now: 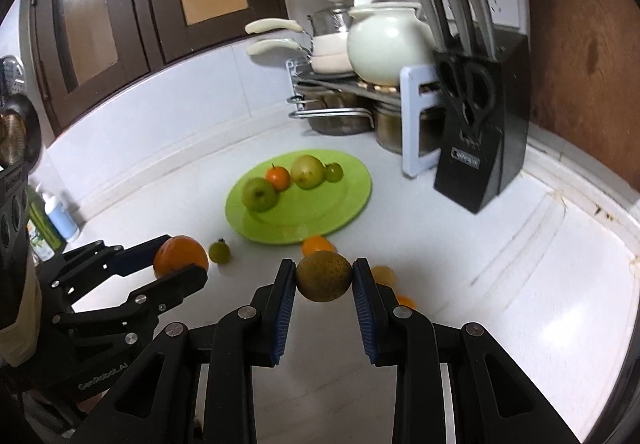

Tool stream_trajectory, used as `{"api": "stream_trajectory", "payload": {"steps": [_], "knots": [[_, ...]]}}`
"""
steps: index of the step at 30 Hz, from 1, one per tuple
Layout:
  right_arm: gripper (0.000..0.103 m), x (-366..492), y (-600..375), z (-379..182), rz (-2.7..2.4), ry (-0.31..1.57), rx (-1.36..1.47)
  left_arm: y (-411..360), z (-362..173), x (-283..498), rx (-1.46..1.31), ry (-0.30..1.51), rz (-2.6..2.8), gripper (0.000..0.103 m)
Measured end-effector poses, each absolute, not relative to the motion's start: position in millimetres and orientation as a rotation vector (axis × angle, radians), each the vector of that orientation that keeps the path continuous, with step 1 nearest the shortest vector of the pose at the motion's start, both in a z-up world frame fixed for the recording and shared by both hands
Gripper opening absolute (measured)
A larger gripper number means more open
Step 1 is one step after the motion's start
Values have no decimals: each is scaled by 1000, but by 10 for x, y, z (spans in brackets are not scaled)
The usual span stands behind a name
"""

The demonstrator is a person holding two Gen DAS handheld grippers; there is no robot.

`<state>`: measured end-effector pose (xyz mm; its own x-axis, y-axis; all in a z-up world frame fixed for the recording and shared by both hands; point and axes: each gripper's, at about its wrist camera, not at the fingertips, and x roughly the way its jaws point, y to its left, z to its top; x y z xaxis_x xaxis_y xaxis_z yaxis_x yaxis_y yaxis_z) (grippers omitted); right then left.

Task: Organize fruits
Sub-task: 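Carry the orange and brown pear with both tools onto the green plate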

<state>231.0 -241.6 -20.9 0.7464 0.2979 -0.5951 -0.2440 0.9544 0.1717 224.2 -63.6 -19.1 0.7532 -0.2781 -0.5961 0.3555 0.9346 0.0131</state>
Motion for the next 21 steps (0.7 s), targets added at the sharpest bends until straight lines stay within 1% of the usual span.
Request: {"api": "stream_trajectory", "payload": {"steps": [12,21], "knots": [[30,2617,-2260,74,336,602,34,-521,61,2484,119,585,-340,42],[30,2995,-2178,148,356,612,17,-482,180,2795,125,576,-341,42]]}}
